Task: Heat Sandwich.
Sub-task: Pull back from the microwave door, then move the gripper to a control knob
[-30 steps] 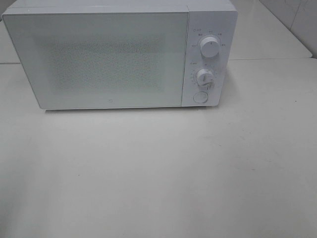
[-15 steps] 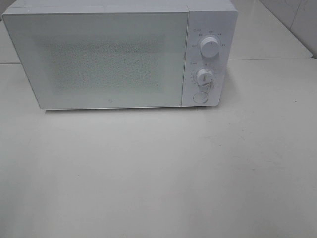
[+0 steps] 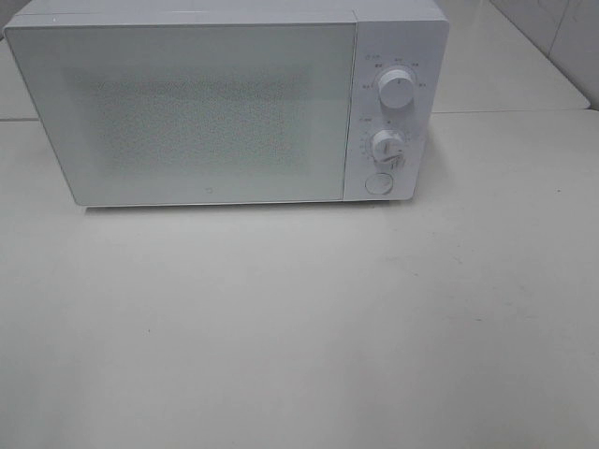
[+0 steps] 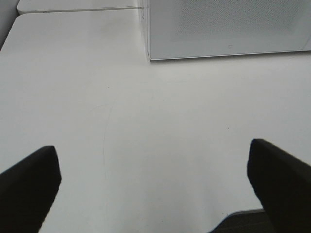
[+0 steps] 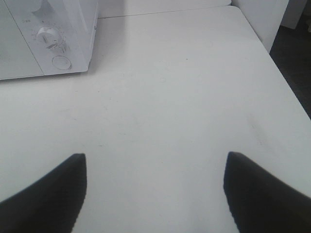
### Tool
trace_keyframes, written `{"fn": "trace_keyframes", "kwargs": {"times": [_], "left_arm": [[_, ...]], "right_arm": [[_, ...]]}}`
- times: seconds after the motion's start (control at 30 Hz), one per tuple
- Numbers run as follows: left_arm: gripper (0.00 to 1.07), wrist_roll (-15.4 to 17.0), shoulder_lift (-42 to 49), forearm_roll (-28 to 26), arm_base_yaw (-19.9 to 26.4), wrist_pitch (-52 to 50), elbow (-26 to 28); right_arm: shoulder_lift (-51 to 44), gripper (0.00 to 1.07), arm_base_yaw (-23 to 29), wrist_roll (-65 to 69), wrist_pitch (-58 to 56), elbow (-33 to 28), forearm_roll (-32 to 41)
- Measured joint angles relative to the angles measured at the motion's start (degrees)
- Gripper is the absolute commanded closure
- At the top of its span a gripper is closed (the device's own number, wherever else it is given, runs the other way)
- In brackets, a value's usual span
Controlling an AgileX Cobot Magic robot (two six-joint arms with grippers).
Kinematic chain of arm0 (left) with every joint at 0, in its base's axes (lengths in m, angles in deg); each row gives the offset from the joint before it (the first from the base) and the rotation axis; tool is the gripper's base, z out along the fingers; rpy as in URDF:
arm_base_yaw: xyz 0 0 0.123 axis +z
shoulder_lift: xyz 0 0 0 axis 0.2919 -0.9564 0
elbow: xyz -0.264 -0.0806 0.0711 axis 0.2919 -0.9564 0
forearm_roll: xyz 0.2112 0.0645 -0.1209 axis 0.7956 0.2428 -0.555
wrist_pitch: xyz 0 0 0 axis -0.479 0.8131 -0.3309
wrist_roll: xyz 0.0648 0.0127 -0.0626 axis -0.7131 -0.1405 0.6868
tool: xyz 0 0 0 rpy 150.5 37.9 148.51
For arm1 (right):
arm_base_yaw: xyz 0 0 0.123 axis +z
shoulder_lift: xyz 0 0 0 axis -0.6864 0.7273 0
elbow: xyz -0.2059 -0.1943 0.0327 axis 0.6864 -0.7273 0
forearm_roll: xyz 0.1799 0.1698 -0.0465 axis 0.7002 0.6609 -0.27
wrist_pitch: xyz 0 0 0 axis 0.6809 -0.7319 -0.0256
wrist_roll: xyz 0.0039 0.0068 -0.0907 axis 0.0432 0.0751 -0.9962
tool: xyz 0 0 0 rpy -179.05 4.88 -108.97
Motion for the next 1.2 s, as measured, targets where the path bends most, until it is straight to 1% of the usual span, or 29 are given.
{"fn": "trace_keyframes", "kwargs": {"times": [1.2], "left_arm": [[0.06,0.1,0.0,-0.1,0.0,0.0,0.0]], "right_arm": [[0.0,0.32,0.0,0.0,0.0,0.0,0.0]]}}
